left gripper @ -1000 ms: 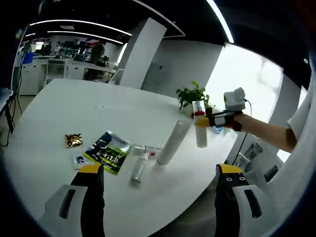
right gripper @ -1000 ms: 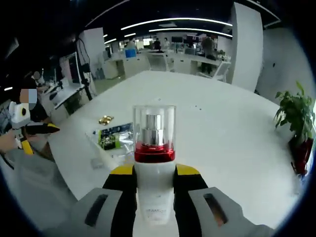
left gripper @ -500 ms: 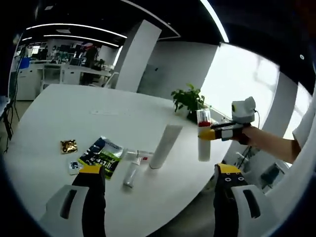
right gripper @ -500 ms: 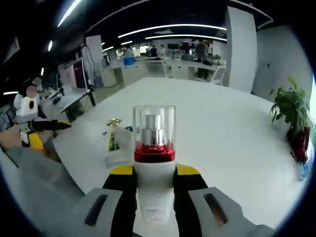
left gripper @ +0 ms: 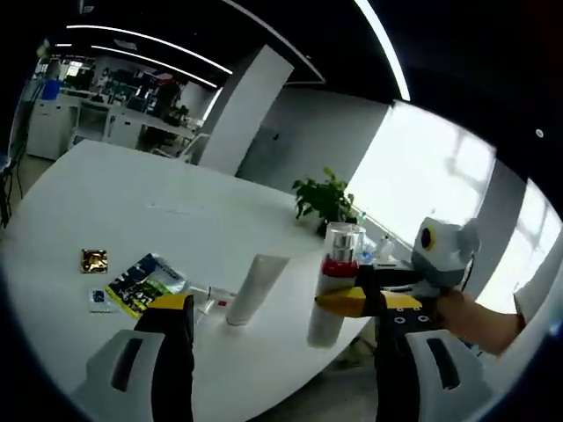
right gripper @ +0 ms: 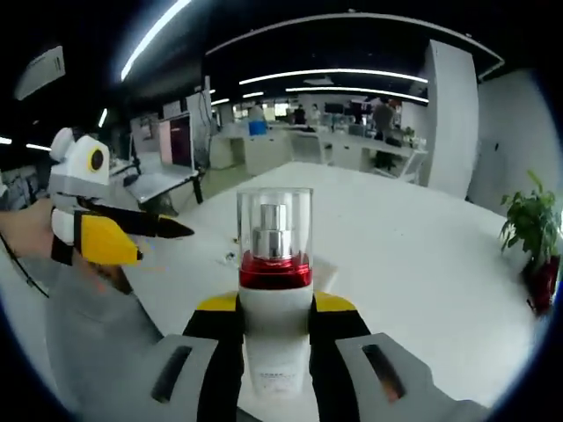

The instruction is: Arrange the skincare products in the storage area until every visible bottle or jar stands upright without overlapping.

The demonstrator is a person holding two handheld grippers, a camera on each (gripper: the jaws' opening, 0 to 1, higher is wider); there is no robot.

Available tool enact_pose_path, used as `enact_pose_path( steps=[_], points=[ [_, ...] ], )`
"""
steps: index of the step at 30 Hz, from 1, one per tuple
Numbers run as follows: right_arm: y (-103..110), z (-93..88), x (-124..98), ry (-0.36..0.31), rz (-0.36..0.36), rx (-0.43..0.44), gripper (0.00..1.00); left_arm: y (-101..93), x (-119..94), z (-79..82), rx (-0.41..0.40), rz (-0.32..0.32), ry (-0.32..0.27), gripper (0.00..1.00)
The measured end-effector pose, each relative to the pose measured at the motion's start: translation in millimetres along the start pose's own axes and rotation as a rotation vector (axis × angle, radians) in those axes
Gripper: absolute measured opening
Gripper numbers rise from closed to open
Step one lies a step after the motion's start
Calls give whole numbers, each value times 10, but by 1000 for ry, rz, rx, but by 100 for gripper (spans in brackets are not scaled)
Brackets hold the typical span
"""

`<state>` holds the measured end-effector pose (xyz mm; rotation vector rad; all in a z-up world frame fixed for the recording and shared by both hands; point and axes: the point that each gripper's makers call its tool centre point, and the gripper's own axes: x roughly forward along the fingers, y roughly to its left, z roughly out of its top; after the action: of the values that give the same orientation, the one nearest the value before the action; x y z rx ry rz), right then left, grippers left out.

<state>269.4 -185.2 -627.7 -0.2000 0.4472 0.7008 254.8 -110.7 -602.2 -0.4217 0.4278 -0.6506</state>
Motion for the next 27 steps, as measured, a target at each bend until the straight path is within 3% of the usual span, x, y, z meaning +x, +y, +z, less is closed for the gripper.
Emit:
enact_pose_path(
  steps=[9,15,27],
  points=[
    [214,119,103,-40,82,-44,27,-239,208,-1,-13,40,-16,73],
    [263,132,84,-52,123,-69,27,-267,266,-21,-7,70,-24,68],
    [359,196,-10,-120,179,-94,27,-497,351,-12,42,78,-70,43]
  ],
)
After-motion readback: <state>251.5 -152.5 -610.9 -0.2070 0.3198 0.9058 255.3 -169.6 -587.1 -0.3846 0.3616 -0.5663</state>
